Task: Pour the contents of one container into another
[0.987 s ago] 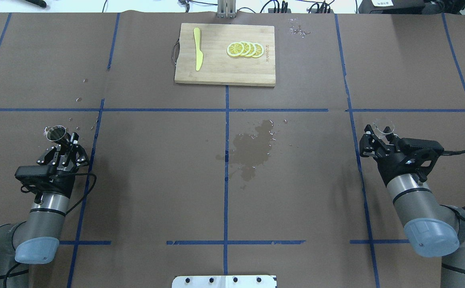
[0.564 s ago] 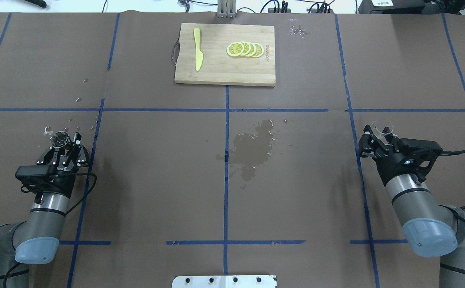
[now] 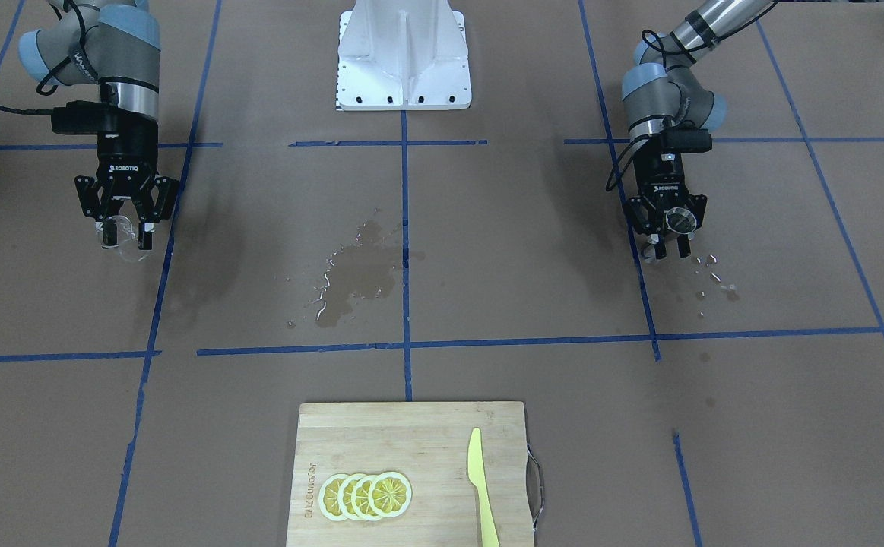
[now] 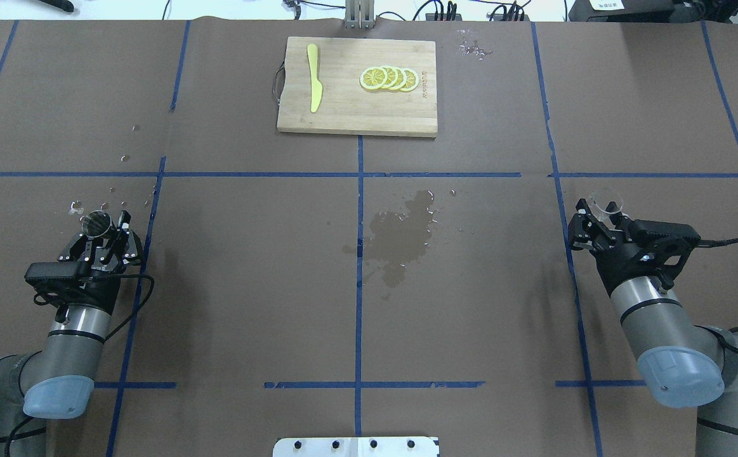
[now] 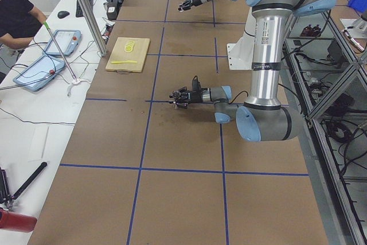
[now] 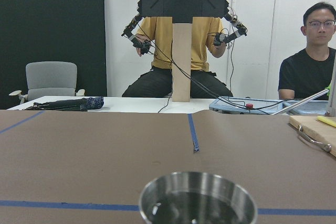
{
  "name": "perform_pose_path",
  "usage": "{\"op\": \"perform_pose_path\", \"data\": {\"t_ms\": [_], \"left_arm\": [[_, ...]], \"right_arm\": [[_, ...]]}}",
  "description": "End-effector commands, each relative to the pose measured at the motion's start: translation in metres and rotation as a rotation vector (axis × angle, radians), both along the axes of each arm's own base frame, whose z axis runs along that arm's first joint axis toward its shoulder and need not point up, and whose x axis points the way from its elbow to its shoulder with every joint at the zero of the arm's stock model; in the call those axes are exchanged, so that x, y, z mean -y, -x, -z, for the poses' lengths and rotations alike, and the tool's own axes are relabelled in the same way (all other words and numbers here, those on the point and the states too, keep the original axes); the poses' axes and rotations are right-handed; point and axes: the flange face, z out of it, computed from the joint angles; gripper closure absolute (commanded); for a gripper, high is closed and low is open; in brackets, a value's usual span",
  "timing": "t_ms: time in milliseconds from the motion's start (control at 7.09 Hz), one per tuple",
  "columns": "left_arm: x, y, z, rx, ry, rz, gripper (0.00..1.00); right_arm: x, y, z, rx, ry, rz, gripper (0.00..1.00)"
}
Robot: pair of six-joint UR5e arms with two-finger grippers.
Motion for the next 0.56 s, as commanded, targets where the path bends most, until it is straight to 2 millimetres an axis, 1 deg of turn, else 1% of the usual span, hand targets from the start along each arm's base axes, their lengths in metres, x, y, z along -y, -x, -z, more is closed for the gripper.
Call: {"op": "perform_pose_path", "data": {"t_ms": [0, 141, 423], "left_arm": [[0.0000, -0.0001, 0.0001, 0.001, 0.000, -0.001, 0.34], [-0.0001, 0.0003, -0.0015, 0.008, 0.001, -0.003, 0.00], [-0.0008, -0.0043, 0.0024, -0.004, 0.024, -0.061, 0.00]], "right_arm": [[-0.0011, 0.0014, 0.0008, 0.001, -0.002, 0.001, 1.00], [-0.0017, 0.0014, 0.0002, -0.001, -0.003, 0.002, 1.00], [-0.0016, 0.0020, 0.0002, -0.001, -0.003, 0.002, 1.00]]}}
